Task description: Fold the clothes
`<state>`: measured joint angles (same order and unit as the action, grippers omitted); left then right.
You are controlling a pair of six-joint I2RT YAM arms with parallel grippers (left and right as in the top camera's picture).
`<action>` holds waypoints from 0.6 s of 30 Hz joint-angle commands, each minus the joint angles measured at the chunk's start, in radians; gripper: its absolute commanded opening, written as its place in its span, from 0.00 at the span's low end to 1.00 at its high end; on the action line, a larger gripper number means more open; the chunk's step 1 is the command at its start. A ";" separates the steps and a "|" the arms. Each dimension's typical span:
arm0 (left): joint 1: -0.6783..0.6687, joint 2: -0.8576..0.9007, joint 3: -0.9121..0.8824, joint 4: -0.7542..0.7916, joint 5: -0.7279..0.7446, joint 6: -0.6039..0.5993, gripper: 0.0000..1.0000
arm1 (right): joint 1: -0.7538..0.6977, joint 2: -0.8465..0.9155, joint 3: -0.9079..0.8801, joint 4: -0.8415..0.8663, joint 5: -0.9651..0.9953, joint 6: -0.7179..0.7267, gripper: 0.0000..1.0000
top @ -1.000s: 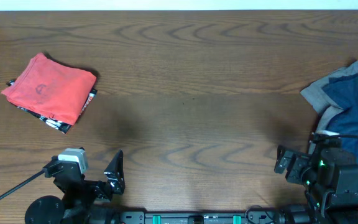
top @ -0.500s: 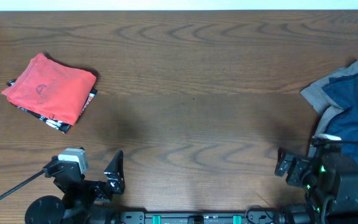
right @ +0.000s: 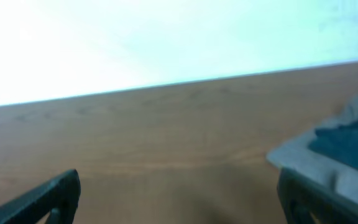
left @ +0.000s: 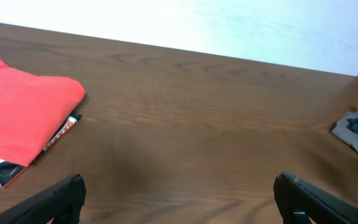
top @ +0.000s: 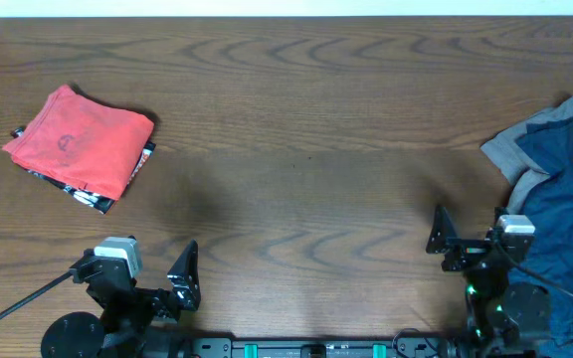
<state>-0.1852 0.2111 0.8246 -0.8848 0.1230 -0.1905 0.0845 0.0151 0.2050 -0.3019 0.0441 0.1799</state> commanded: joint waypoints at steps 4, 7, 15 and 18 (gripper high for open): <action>-0.002 -0.003 -0.003 0.003 -0.012 -0.003 0.98 | 0.001 -0.010 -0.183 0.243 -0.011 -0.051 0.99; -0.002 -0.003 -0.003 0.003 -0.012 -0.003 0.98 | 0.001 -0.010 -0.200 0.229 -0.033 -0.058 0.99; -0.002 -0.003 -0.003 0.003 -0.012 -0.003 0.98 | 0.001 -0.010 -0.200 0.228 -0.034 -0.058 0.99; -0.002 -0.003 -0.003 0.003 -0.012 -0.003 0.98 | 0.001 -0.009 -0.200 0.229 -0.033 -0.058 0.99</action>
<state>-0.1852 0.2111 0.8242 -0.8856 0.1234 -0.1905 0.0845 0.0120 0.0101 -0.0734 0.0181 0.1398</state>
